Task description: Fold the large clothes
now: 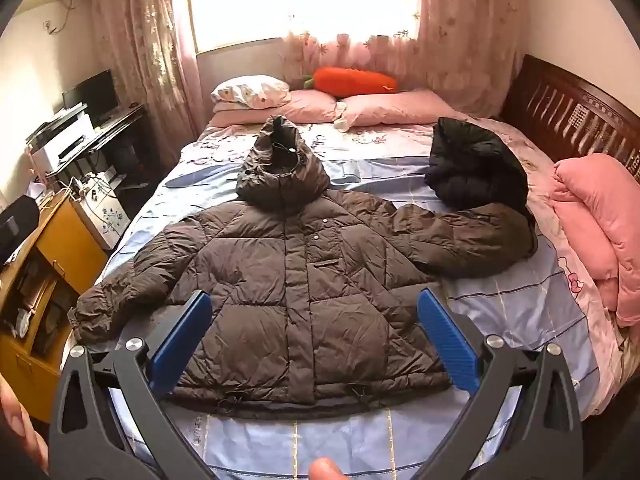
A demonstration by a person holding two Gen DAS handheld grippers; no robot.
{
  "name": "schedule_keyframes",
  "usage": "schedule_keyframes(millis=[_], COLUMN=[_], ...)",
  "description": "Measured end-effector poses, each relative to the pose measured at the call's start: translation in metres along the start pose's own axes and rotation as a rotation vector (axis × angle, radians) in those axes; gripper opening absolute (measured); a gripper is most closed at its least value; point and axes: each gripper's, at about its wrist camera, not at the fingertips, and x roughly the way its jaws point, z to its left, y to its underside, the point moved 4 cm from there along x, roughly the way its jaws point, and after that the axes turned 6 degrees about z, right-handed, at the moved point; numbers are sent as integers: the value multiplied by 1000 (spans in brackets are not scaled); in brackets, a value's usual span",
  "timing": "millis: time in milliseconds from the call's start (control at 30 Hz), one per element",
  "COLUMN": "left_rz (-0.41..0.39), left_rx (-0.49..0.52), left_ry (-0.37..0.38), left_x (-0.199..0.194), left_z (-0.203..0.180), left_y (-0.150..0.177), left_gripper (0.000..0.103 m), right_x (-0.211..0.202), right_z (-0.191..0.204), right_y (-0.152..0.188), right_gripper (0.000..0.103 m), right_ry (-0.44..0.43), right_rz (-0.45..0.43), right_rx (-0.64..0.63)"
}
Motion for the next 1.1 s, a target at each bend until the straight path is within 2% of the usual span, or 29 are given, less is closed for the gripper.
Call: schedule_keyframes(millis=[33, 100, 133, 867, 1100], left_rz=[8, 5, 11, 24, 30], left_rx=[-29, -28, -25, -3, -3], left_ry=[28, 31, 31, 31, 31], left_x=[1, -6, -5, -18, -8], left_z=[6, 3, 3, -1, 2], left_y=[-1, 0, -1, -1, 4], left_gripper=[101, 101, 101, 101, 101], right_x=[1, 2, -2, -6, -6], right_z=[1, 3, 5, 15, 15], right_y=[0, 0, 0, 7, 8], right_gripper=[102, 102, 102, 102, 102], right_ry=[-3, 1, -5, -24, -23], right_rz=[6, 17, -17, 3, 1], right_rx=[4, 12, -12, -39, -39])
